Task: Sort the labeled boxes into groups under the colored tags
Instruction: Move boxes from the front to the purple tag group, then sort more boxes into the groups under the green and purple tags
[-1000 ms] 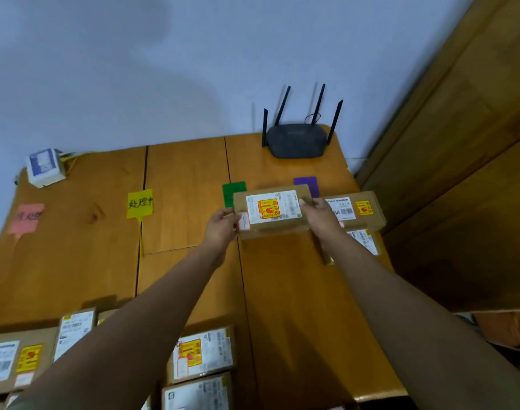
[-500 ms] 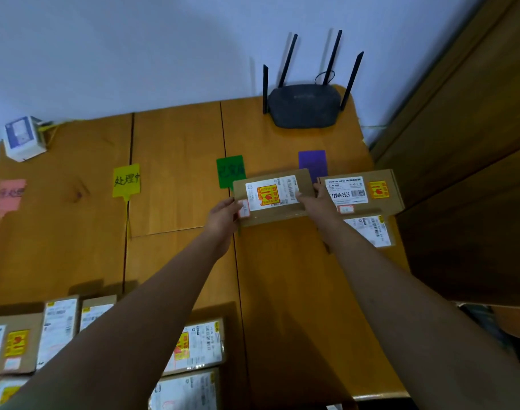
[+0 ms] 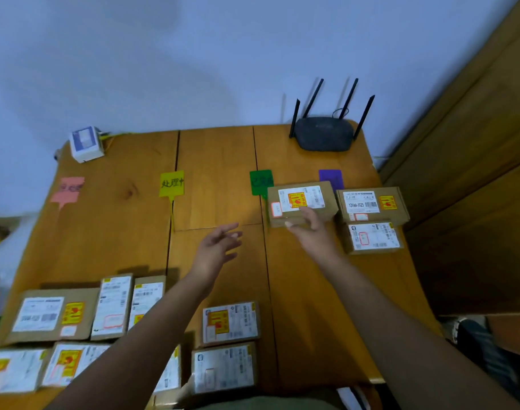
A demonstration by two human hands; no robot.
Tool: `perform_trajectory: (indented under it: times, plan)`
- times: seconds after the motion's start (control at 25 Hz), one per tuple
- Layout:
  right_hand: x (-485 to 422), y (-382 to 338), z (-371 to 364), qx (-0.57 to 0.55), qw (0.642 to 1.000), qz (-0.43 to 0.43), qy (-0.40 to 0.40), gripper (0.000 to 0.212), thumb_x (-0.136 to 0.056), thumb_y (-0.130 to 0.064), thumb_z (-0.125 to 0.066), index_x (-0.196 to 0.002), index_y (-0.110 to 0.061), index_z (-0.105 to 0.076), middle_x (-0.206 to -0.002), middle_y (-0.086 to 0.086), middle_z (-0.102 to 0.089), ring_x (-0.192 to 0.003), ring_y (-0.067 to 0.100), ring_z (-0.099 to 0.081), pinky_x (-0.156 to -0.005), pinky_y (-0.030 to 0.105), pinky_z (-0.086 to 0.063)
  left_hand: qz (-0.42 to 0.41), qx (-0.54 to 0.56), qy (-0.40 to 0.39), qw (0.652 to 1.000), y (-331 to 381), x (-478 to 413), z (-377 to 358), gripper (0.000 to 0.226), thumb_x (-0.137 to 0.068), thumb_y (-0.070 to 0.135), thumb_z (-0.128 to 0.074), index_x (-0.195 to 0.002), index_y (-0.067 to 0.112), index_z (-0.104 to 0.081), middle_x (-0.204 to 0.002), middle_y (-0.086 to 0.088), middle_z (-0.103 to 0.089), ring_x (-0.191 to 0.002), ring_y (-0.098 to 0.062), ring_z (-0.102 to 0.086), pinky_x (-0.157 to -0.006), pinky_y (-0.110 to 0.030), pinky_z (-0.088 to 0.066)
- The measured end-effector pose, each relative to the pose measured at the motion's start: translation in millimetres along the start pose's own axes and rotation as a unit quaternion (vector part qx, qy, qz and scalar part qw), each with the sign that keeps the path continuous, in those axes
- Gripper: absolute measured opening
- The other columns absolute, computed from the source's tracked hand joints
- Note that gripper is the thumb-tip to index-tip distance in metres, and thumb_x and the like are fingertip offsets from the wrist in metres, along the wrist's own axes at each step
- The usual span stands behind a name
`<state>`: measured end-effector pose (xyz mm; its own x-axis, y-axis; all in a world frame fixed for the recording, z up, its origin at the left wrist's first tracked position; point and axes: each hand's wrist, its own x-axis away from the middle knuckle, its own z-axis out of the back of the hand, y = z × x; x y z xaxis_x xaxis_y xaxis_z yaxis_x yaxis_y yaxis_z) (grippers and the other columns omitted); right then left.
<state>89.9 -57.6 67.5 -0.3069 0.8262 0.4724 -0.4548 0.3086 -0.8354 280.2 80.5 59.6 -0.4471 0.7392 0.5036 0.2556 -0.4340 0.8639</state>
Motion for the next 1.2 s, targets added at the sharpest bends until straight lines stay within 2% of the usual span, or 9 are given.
perform_trajectory:
  times: [0.2,0.32,0.4,0.52,0.64,0.72,0.88,0.96,1.2]
  plan:
    - [60.2,8.4,-85.9,0.025,0.998,0.007,-0.057,0.058,-0.095,-0.030,-0.070,-0.149,-0.024,-0.050,-0.152,0.002,-0.052,-0.138,0.020,-0.049,-0.100,0.031,-0.038,0.019,0.009,0.022,1.000,-26.0,47.2,49.9,0.029,-0.101,0.011,-0.058,-0.129,0.014,-0.067,-0.124,-0.008,-0.071,-0.117,-0.026,-0.065,-0.102,-0.046,-0.050]
    - [83.7,43.8,-118.9,0.054,0.996,-0.045,-0.055,0.061,-0.095,-0.033,-0.070,-0.151,-0.023,-0.047,-0.156,0.005,-0.049,-0.137,0.023,-0.051,-0.097,0.032,-0.043,0.062,0.008,0.052,0.997,-60.7,69.9,69.3,0.018,-0.100,0.006,-0.059,-0.111,0.016,-0.068,-0.113,-0.008,-0.070,-0.099,-0.019,-0.064,-0.080,-0.026,-0.050]
    - [98.9,72.0,-132.0,0.089,0.992,-0.082,-0.046,0.066,-0.095,-0.034,-0.070,-0.154,-0.022,-0.041,-0.160,0.006,-0.043,-0.135,0.027,-0.052,-0.091,0.033,-0.048,0.102,-0.020,0.053,0.993,-84.0,83.7,77.7,0.026,-0.100,0.011,-0.061,-0.126,0.014,-0.064,-0.121,-0.009,-0.068,-0.085,-0.009,-0.064,-0.066,-0.020,-0.047]
    - [116.6,108.6,-137.5,0.105,0.986,-0.123,-0.034,0.066,-0.094,-0.023,-0.071,-0.152,-0.020,-0.039,-0.151,0.010,-0.053,-0.120,0.028,-0.063,-0.089,0.037,-0.055,0.155,-0.039,0.031,0.987,-110.5,98.7,83.2,0.050,-0.098,0.021,-0.063,-0.146,0.020,-0.049,-0.129,-0.007,-0.067,-0.086,-0.011,-0.069,-0.067,-0.028,-0.055]
    - [127.2,133.3,-138.1,0.077,0.979,-0.185,-0.049,0.053,-0.093,-0.016,-0.071,-0.140,-0.019,-0.047,-0.123,0.005,-0.069,-0.090,0.018,-0.070,-0.070,0.037,-0.059,0.182,-0.038,0.033,0.982,-123.0,106.9,79.6,0.056,-0.099,0.024,-0.063,-0.151,0.021,-0.042,-0.113,-0.004,-0.070,-0.086,-0.016,-0.070,-0.074,-0.036,-0.058]
    - [129.2,137.8,-139.6,0.073,0.973,-0.207,-0.077,0.048,-0.093,-0.017,-0.070,-0.137,-0.018,-0.051,-0.119,0.003,-0.070,-0.092,0.018,-0.071,-0.075,0.039,-0.062,0.187,-0.022,0.040,0.981,-124.7,109.9,74.7,0.051,-0.100,0.022,-0.062,-0.148,0.021,-0.045,-0.105,-0.001,-0.072,-0.086,-0.018,-0.072,-0.069,-0.035,-0.059]
    - [126.8,98.7,-133.7,0.091,0.993,-0.064,-0.037,0.049,-0.094,-0.020,-0.069,-0.141,-0.020,-0.055,-0.133,0.005,-0.064,-0.115,0.021,-0.065,-0.099,0.046,-0.056,0.136,0.008,0.103,0.985,-109.8,114.0,71.6,0.059,-0.100,0.016,-0.063,-0.154,0.025,-0.041,-0.113,-0.006,-0.074,-0.102,-0.025,-0.072,-0.090,-0.045,-0.061]
    - [126.5,50.0,-121.4,0.086,0.994,0.063,-0.009,0.045,-0.095,-0.022,-0.068,-0.139,-0.022,-0.059,-0.133,0.002,-0.057,-0.121,0.017,-0.057,-0.106,0.040,-0.049,0.112,0.099,0.119,0.982,-86.8,123.1,73.5,0.064,-0.098,0.012,-0.065,-0.156,0.025,-0.039,-0.103,-0.003,-0.074,-0.095,-0.025,-0.073,-0.078,-0.036,-0.064]
    - [143.7,-104.6,-91.5,0.161,0.940,0.295,-0.058,0.032,-0.096,-0.026,-0.068,-0.127,-0.032,-0.068,-0.123,-0.014,-0.056,-0.106,-0.001,-0.056,-0.083,0.012,-0.048,0.082,0.316,0.005,0.945,-6.7,179.7,84.3,0.037,-0.096,0.001,-0.064,-0.132,0.008,-0.059,-0.104,-0.028,-0.077,-0.097,-0.037,-0.078,-0.077,-0.034,-0.066]
